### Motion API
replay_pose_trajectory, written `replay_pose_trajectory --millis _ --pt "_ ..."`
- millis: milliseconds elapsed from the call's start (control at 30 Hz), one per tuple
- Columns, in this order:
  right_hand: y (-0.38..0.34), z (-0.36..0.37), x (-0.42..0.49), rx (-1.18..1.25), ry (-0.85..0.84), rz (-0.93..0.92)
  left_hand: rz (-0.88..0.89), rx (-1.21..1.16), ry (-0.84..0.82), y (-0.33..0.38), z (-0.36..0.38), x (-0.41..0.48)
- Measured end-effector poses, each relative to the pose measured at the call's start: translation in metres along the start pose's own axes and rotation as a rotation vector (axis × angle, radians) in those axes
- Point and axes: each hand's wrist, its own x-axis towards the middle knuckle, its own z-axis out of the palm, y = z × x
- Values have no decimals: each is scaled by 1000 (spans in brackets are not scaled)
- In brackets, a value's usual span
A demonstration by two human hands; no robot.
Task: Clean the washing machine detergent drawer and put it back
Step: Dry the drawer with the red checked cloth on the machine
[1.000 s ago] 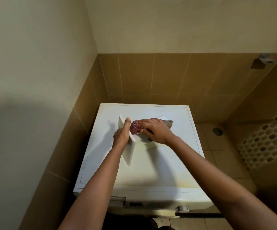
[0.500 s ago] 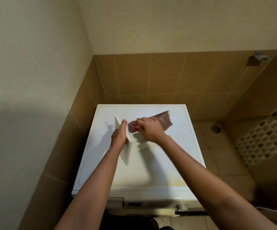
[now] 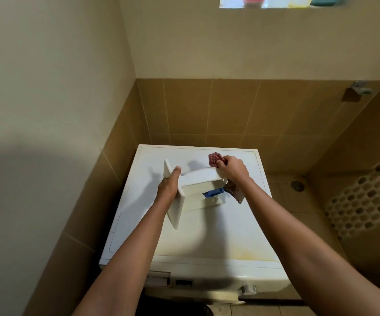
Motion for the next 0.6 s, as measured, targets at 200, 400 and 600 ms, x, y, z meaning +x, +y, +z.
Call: replay_pose_trajectory --millis 200,400,600 --pt "16 -11 1 338 42 68 39 40 -35 4 -2 -5" --pt "29 -8 -20 745 129 10 46 -90 -71 16 -5 -6" --pt "48 9 -52 858 100 -44 37 -175 -107 12 -9 -1"
